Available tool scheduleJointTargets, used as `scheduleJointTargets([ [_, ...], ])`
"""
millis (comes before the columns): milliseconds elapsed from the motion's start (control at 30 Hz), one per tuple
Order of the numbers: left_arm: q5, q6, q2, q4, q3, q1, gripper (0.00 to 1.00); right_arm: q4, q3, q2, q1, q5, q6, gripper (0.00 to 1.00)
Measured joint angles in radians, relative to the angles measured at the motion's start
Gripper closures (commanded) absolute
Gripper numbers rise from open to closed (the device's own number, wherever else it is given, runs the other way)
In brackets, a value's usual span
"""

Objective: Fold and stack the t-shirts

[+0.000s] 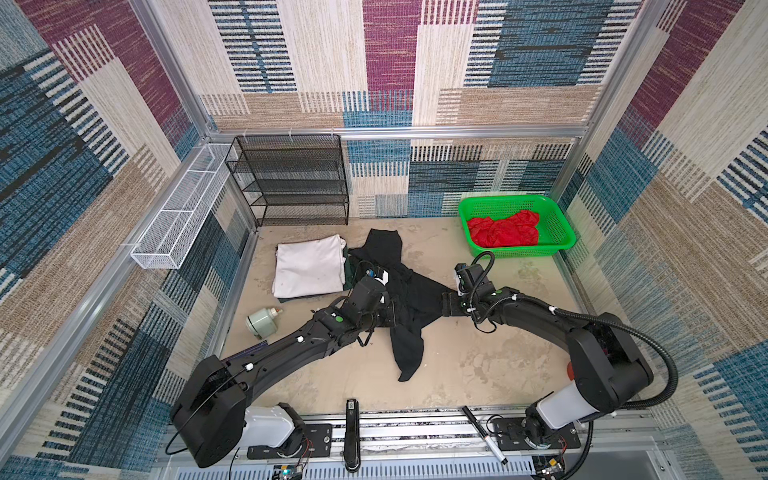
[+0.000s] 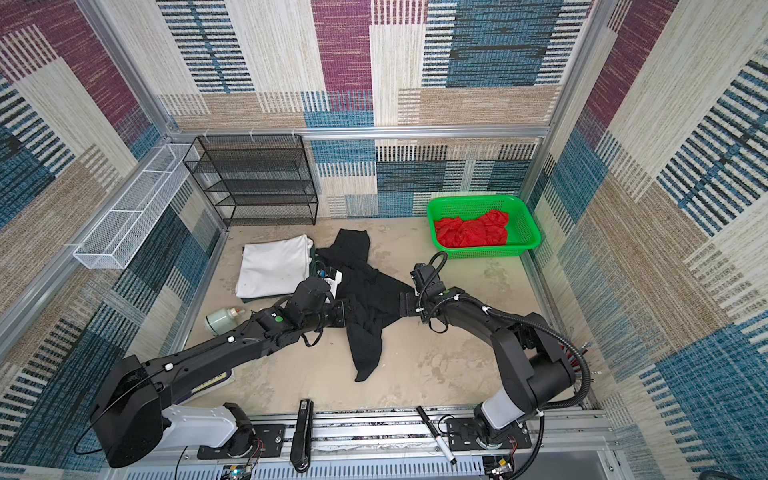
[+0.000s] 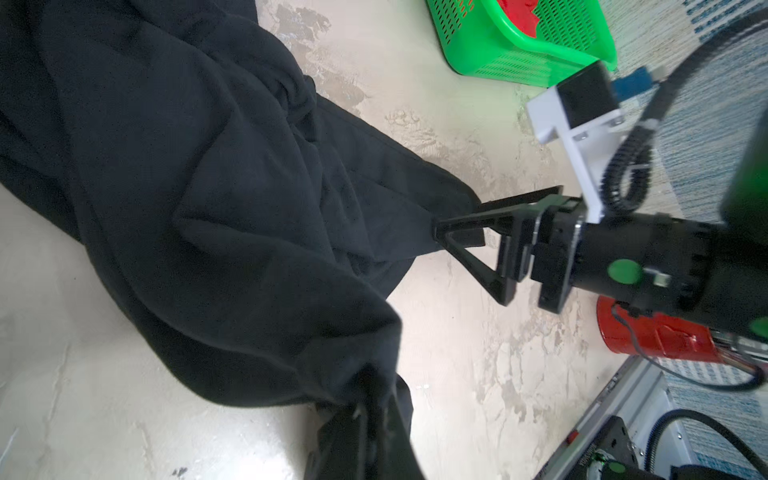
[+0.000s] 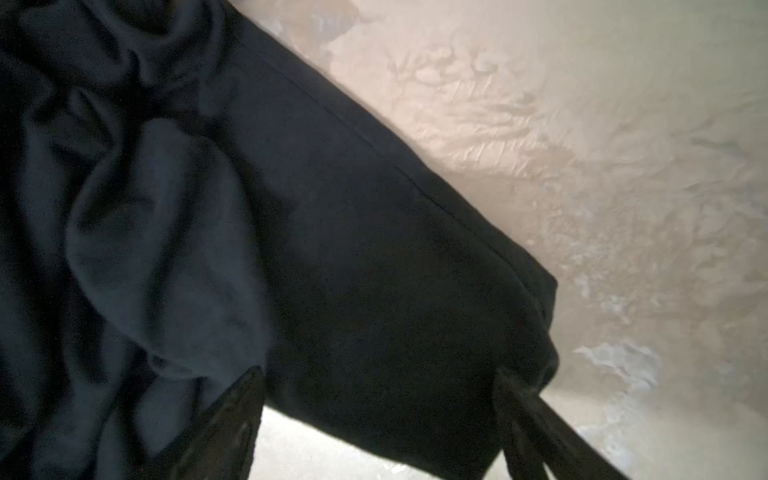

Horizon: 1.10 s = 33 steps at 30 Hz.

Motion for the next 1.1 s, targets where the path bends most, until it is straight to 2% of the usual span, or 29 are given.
scheduleJointTargets([
  [33,0.000,0.000,-0.006,0.000,-0.002,0.000,1.00,0.006,0.005,0.019,0.000,0.007,0.000,0.52],
  [133,0.000,0.000,-0.015,0.000,-0.007,0.000,1.00,0.016,0.028,0.067,0.000,0.015,-0.001,0.94],
  [167,0.001,0.000,-0.016,-0.001,-0.008,0.000,1.00,0.014,0.032,0.069,0.000,0.016,-0.003,1.00],
  [333,0.024,0.011,-0.010,-0.012,0.003,-0.011,1.00,-0.047,0.086,-0.014,-0.032,0.048,-0.020,1.00],
  [500,0.128,0.100,0.102,-0.020,0.137,-0.108,1.00,-0.111,0.263,-0.082,-0.183,0.114,-0.080,1.00],
  [533,0.163,0.121,0.134,-0.017,0.169,-0.126,1.00,-0.127,0.299,-0.075,-0.200,0.139,-0.095,0.86],
  [567,0.195,0.124,0.174,-0.008,0.208,-0.145,1.00,-0.146,0.348,-0.059,-0.215,0.154,-0.110,0.64],
  [600,0.225,0.130,0.219,0.001,0.248,-0.160,0.95,-0.152,0.385,-0.040,-0.223,0.155,-0.122,0.49],
  [633,0.250,0.136,0.261,0.011,0.286,-0.171,0.78,-0.155,0.422,-0.019,-0.227,0.161,-0.138,0.35],
  [700,0.310,0.149,0.384,0.017,0.401,-0.185,0.61,-0.163,0.470,0.012,-0.227,0.172,-0.155,0.20],
  [733,0.337,0.151,0.435,0.018,0.454,-0.186,0.54,-0.168,0.479,0.017,-0.227,0.173,-0.161,0.18],
  [800,0.341,0.158,0.529,0.014,0.550,-0.183,0.51,-0.179,0.479,0.009,-0.228,0.174,-0.164,0.17],
  [867,0.337,0.165,0.544,0.011,0.565,-0.171,0.50,-0.188,0.459,-0.024,-0.229,0.173,-0.159,0.17],
  [1000,0.247,0.171,0.434,0.018,0.472,-0.093,0.49,-0.211,0.358,-0.130,-0.231,0.165,-0.130,0.17],
  [1100,0.159,0.172,0.373,-0.018,0.407,0.010,0.48,-0.246,0.245,-0.203,-0.231,0.127,-0.097,0.17],
])
